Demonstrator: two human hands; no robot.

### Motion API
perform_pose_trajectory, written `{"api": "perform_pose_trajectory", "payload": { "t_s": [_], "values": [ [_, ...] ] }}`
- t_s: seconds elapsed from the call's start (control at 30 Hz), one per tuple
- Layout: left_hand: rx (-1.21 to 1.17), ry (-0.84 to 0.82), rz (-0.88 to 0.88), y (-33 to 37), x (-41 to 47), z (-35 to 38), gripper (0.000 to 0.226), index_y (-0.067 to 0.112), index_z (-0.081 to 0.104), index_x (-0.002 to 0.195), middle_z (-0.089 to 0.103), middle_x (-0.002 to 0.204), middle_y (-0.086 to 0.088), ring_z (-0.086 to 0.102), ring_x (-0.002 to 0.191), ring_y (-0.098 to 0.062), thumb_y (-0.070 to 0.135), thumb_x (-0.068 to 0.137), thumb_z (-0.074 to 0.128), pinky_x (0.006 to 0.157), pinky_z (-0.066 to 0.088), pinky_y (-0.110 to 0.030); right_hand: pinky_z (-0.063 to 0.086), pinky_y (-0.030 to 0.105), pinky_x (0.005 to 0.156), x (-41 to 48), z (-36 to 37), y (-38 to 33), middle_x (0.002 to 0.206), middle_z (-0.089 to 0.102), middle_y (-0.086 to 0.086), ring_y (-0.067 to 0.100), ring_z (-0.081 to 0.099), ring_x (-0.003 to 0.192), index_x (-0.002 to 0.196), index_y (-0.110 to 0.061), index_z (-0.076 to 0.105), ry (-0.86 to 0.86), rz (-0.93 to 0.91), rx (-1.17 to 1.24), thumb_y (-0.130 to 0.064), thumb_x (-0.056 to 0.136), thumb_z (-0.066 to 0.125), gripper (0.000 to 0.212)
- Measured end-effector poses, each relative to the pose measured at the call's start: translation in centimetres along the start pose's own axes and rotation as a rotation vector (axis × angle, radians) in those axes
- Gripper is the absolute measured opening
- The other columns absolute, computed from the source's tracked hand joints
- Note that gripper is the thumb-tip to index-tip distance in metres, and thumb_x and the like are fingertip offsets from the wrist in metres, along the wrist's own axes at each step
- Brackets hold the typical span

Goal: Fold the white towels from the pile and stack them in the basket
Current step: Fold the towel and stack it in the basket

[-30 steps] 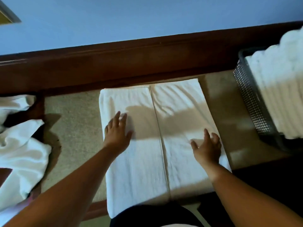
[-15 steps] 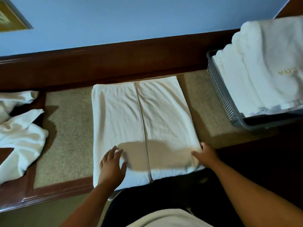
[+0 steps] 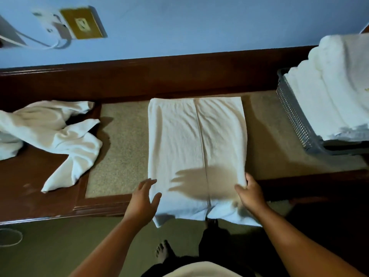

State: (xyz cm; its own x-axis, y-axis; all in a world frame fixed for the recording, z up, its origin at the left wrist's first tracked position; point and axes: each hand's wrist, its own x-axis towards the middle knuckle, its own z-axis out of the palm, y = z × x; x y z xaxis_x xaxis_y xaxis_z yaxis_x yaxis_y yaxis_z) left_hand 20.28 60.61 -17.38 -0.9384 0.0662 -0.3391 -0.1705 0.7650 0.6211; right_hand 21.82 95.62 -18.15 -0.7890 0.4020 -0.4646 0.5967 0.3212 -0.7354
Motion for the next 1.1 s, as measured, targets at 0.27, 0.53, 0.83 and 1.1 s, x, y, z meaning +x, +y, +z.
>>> {"api": "perform_pose_trajectory", "payload": {
  "t_s": [0.27,0.53,0.83,1.1],
  "values": [
    [0.026,0.034,-0.047,-7.0,-5.6,-5.6,0.053,0.019,0.048,0.144,0.05,0.141,-0.003,0.052,0.126,-0.019,0.033,0.095,0.065,0.104,0.045,-0.034,0.051,0.036,0.085,-10.7,17.4,-4.3,0.127,0.065,0.015,0.035,0.063,0.109,0.157,-0.033,0.025,-0.294,-0.244,-0.357,-0.023,0.094,0.055,0.07],
    [0.048,-0.023,-0.041,-10.7,-8.0,-7.4,0.054,0.025,0.047,0.144,0.046,0.147,0.0,0.058,0.119,-0.02,0.034,0.095,0.066,0.101,0.047,-0.034,0.039,0.035,0.11,-13.0,21.8,0.2,0.147,0.046,0.003,0.023,0.045,0.136,0.141,-0.024,0.047,-0.52,-0.27,-0.608,-0.023,0.09,0.054,0.052],
    [0.17,-0.218,0.05,-9.6,-7.6,-4.4,0.051,0.026,0.049,0.142,0.05,0.143,0.001,0.057,0.119,-0.012,0.038,0.095,0.065,0.104,0.046,-0.031,0.03,0.047,0.112,-6.6,9.8,9.0,0.154,0.037,0.005,0.031,0.037,0.14,0.15,-0.025,0.034,-0.42,0.158,-1.022,-0.032,0.094,0.045,0.057],
    [0.259,-0.321,0.144,-3.7,-3.2,-1.3,0.045,0.031,0.051,0.14,0.051,0.142,0.005,0.06,0.114,-0.01,0.038,0.096,0.062,0.103,0.048,-0.03,0.047,0.038,0.087,-5.2,8.7,7.0,0.112,0.063,0.002,0.028,0.063,0.102,0.102,-0.025,0.062,-0.083,-0.172,-0.724,-0.024,0.091,0.051,0.016]
  ]
}}
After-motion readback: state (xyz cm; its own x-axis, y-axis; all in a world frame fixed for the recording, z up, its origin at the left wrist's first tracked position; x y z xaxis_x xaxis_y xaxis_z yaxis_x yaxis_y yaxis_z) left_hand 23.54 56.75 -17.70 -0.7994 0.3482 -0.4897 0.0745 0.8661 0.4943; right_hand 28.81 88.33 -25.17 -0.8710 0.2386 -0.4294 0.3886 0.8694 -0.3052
